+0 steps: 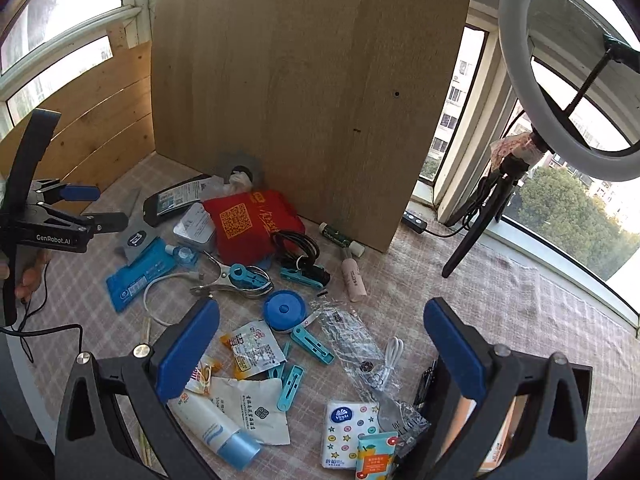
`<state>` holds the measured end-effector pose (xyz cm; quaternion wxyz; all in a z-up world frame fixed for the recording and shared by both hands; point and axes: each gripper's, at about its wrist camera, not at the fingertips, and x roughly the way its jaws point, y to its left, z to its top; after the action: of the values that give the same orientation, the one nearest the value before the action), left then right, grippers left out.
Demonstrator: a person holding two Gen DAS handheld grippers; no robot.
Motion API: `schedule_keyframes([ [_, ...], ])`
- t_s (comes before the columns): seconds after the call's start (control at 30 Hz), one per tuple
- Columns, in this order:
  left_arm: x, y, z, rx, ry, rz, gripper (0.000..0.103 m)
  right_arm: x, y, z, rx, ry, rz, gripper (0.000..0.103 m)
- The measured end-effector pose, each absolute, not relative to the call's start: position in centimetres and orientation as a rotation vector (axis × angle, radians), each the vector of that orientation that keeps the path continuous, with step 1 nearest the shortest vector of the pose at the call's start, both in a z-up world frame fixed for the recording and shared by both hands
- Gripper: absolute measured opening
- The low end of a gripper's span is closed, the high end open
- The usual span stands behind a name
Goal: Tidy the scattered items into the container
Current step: 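Grasp the white tin box with the left tool while the right tool grasps the black coiled cable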
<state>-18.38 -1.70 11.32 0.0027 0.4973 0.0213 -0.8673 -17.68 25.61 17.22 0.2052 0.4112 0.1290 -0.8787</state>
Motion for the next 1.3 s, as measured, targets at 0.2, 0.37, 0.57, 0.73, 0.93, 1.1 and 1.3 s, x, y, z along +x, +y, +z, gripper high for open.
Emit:
schedule_keyframes([
  [0.2,-21.6,-0.8,8.2,1.631,0.058,-2.675,0.093,-22.1,24.1,13.5,1.217,0.331,-2.370,0.096],
  [0.37,-23.3,-0.7,5.4,1.681,0.013,-2.622,0.093,-25.5,22.6,10.0,1.289,0.359,-2.311,0.082],
  [0.57,-25.2,-1.3,3.7,1.702,0.073,-2.576,0.093,-27.9,21.2,7.7,1.297,0.406,-2.277,0.075],
  [0.73,-25.9,-0.3,2.8,1.745,0.066,-2.576,0.094,-28.7,20.4,6.8,1.284,0.426,-2.254,0.075],
  [0.93,-26.4,1.3,1.6,1.812,0.003,-2.551,0.087,-29.5,20.4,6.1,1.305,0.384,-2.207,0.055],
  [1.1,-26.4,1.8,1.0,1.833,0.049,-2.532,0.072,-30.2,20.7,5.7,1.315,0.365,-2.188,0.050],
  [1.3,-25.3,2.4,1.3,1.827,0.048,-2.539,0.070,-30.9,21.5,6.0,1.317,0.287,-2.149,0.044],
])
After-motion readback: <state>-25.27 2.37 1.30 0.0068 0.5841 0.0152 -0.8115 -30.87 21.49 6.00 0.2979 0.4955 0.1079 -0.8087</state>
